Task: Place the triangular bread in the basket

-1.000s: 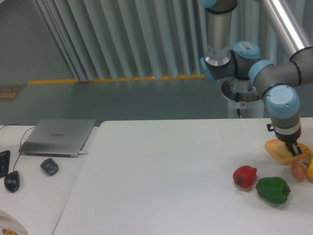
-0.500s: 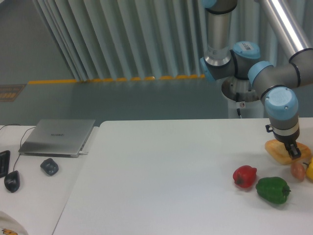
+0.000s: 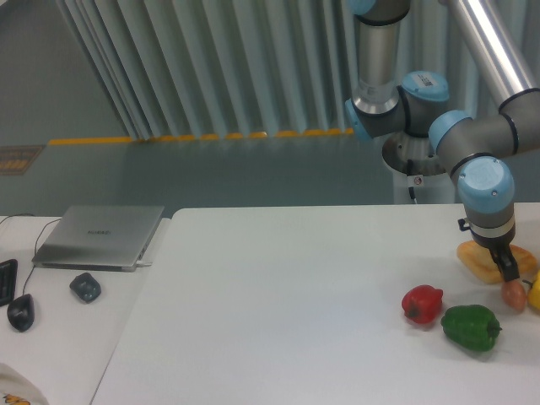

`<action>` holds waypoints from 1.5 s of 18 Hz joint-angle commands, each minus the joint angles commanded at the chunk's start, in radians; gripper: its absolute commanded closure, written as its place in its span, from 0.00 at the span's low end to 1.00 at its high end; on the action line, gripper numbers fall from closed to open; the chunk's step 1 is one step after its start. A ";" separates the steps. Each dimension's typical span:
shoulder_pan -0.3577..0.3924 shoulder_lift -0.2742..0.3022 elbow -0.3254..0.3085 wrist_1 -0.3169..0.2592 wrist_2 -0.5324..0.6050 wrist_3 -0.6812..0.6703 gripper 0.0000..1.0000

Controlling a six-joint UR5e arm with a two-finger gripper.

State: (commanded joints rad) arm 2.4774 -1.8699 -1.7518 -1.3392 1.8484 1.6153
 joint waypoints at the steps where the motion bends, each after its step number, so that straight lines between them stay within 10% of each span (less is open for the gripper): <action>1: -0.002 -0.002 -0.003 0.000 0.002 -0.005 0.21; 7: 0.000 -0.006 -0.006 -0.002 0.026 0.002 1.00; 27: 0.058 0.074 0.193 -0.043 -0.118 -0.022 1.00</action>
State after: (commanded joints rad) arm 2.5354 -1.7963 -1.5587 -1.3821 1.7304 1.5937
